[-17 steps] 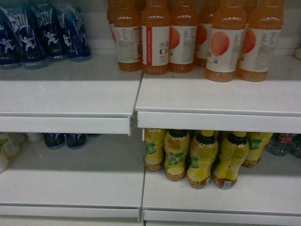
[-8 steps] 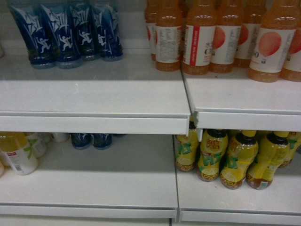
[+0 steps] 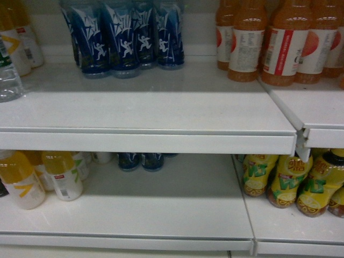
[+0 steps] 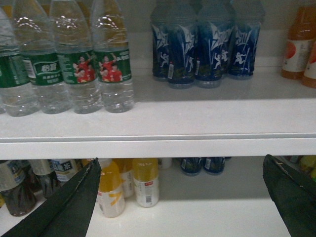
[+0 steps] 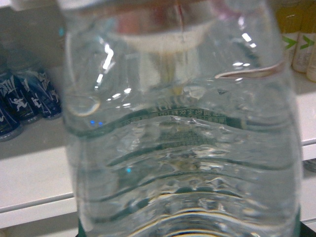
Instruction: Move water from second to third shelf
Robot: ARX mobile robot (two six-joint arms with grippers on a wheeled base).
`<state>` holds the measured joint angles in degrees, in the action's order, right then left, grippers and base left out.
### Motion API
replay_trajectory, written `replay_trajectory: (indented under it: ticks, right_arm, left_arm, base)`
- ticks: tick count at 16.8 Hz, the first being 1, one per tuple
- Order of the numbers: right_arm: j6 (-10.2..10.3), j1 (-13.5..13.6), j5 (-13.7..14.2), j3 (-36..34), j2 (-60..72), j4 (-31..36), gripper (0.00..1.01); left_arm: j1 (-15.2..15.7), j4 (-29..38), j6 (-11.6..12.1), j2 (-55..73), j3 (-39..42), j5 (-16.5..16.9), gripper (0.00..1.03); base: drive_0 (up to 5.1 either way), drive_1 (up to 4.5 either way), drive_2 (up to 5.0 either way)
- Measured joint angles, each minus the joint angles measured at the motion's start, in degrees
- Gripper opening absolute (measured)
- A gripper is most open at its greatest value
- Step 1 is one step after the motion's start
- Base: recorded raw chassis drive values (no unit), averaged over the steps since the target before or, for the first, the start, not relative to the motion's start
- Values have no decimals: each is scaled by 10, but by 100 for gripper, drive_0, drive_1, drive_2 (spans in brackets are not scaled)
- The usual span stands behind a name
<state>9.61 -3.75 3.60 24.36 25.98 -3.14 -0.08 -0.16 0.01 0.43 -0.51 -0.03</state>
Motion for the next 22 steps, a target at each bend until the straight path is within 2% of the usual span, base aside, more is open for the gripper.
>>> replay_trajectory:
  ticks: [22]
  right_arm:
    - [0, 0, 0, 0, 1, 0, 43]
  left_arm:
    - [0, 0, 0, 0, 0, -1, 98]
  base:
    - [-442, 214, 214]
